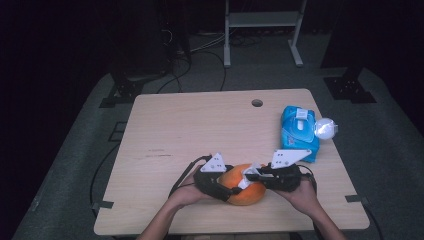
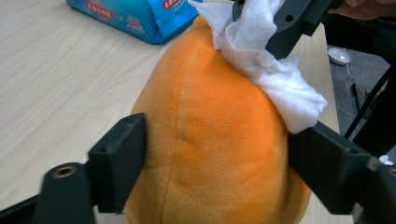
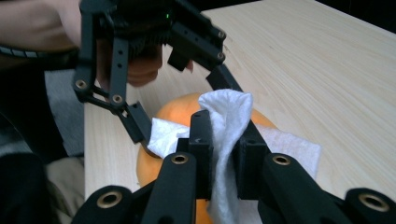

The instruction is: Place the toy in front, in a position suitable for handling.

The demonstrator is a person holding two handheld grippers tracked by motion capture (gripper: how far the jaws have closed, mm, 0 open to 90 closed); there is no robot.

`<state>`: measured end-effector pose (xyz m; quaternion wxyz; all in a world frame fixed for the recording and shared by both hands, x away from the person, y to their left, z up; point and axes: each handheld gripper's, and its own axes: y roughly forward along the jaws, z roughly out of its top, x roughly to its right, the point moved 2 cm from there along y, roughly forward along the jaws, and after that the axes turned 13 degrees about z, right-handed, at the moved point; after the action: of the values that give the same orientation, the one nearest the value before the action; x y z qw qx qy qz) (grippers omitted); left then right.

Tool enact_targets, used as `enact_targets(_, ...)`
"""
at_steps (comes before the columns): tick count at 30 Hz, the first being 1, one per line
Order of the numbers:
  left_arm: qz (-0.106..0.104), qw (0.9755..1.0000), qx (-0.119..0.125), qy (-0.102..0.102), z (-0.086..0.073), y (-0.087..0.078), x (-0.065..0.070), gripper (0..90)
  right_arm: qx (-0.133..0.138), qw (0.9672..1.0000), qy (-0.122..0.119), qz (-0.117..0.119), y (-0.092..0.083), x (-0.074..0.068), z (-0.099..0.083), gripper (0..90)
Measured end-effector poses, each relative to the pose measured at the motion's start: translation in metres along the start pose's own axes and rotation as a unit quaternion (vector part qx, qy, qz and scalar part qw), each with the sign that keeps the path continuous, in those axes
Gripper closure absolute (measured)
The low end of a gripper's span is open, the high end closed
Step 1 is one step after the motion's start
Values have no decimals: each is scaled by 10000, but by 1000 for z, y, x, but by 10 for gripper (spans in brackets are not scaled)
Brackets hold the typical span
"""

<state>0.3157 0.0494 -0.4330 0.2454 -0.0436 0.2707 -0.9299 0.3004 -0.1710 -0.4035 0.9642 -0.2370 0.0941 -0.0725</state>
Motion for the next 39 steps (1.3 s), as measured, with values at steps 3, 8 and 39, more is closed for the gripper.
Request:
enact_targets(3,11,9999,58,-121,-1,-2,-6,104,65,9999,77,-24,-7,3,-3,795)
enact_targets(8,-150,9991,16,-394,-5,1,-11,219,182,9995,229,-138,-18,12,-10,795)
enact_targets(39,-13,9997,-148,197,8,5,17,285,81,9997,-184,-111,-8,-2,5,796)
